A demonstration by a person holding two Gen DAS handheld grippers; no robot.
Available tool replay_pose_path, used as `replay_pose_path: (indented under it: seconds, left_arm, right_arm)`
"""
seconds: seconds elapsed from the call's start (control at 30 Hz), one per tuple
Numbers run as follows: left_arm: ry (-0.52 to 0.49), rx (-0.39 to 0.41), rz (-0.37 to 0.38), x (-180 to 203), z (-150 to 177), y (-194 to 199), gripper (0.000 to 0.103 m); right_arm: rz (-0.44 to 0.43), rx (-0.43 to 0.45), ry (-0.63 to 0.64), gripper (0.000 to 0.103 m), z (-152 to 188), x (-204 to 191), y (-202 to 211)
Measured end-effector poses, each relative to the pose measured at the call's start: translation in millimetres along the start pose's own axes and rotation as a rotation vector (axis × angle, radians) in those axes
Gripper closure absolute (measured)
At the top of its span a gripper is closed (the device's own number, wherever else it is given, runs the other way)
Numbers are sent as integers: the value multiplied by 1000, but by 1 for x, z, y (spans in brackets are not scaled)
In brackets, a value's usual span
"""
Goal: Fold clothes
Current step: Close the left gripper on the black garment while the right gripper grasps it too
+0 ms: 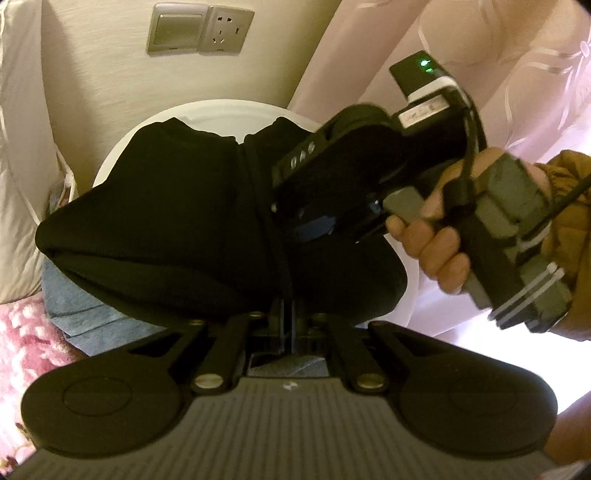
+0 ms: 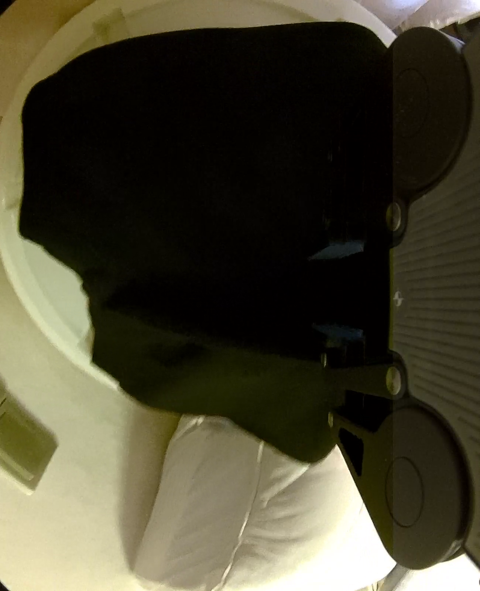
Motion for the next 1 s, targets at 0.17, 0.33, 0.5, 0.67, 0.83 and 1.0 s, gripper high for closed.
replay_pose_path:
  seconds: [0.17,0.33,0.5,0.67,0.83,1.0]
  left_arm:
    - [14,-1,-3,-2,2,-1,102]
    - [8,0,-3,0,1,-1,102]
    - [18,5,-5,-2,3,0,102]
    - [33,6,-5,-4,4,-1,102]
    - [36,4,0,-4,4,-3,102]
    - [69,6,9,-7,6,-6,102]
  right_arm:
    - [-90,4,-114,89,0,11,12]
    - [-167,39,-103,59,-11,-5,33]
    - [-166,19,-108,61,-12,-9,25]
    - [-88,26,-120,77,-9,5,23]
    - [-89,5,-144,76,-8,10,15]
    - [-29,-27,-54,63,-7,-4,-6]
Point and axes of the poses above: each gripper's, at about its wrist camera, not at the fingertips, and y roughly against the way its jaws point, x to its right, z to its underside, the point moved 10 cm from there along -y, roughly the way its jaws point
